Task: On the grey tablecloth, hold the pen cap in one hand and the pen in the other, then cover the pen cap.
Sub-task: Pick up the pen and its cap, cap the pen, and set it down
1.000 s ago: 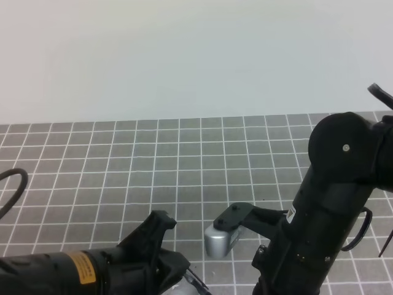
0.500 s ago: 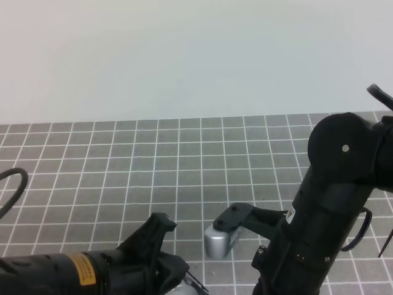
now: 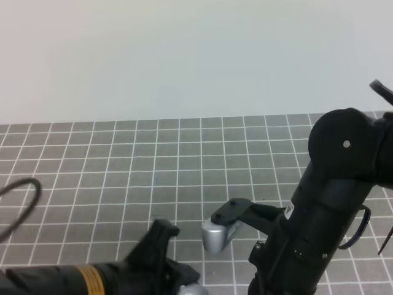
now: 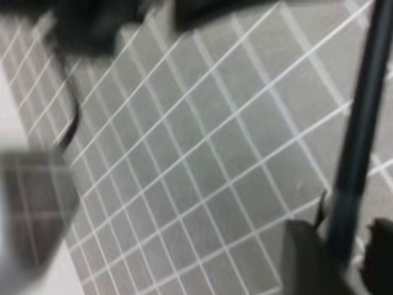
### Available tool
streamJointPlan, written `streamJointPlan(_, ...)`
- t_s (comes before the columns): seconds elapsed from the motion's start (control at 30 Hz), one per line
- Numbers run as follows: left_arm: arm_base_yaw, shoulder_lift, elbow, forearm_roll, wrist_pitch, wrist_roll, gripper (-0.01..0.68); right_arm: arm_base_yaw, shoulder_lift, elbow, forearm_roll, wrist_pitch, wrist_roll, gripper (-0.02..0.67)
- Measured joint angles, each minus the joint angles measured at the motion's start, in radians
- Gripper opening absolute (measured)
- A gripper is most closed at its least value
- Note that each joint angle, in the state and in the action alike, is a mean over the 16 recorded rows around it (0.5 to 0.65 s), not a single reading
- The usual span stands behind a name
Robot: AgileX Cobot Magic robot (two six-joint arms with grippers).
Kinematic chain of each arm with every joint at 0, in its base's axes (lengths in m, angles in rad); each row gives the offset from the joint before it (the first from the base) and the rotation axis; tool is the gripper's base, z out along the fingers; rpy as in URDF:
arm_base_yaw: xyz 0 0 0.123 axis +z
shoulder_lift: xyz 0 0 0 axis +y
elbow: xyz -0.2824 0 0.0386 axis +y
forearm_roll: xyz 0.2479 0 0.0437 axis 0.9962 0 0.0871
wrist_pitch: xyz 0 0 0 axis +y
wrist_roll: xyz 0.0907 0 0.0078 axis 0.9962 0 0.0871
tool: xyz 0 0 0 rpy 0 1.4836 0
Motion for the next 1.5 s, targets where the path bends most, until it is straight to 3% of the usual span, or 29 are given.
streamJointPlan(0.2,-0.003,-0.005,0.000,0.110,-0.043,-0.167,0.299,0.000,-0.001,0.000,-0.047,-0.046,0.053,-0.004)
streamJointPlan(0.33,-0.004,-0.012,0.000,0.210,-0.078,-0.330,0.322,-0.002,-0.001,0.000,-0.107,-0.126,0.139,-0.004)
streamJointPlan(0.63,0.005,-0.030,0.000,0.445,-0.129,-0.782,0.159,-0.040,0.010,0.000,-0.217,-0.365,0.387,-0.003)
streamJointPlan(0.87,0.083,-0.034,0.000,0.592,-0.159,-1.189,0.027,-0.089,0.071,0.000,-0.169,-0.516,0.505,-0.003)
streamJointPlan(1.2,0.255,-0.034,0.000,0.683,-0.219,-1.602,0.001,-0.117,0.210,0.000,-0.066,-0.653,0.546,-0.003)
streamJointPlan(1.5,0.300,-0.034,0.000,0.687,-0.237,-1.682,0.000,-0.117,0.287,-0.022,-0.049,-0.677,0.546,0.040)
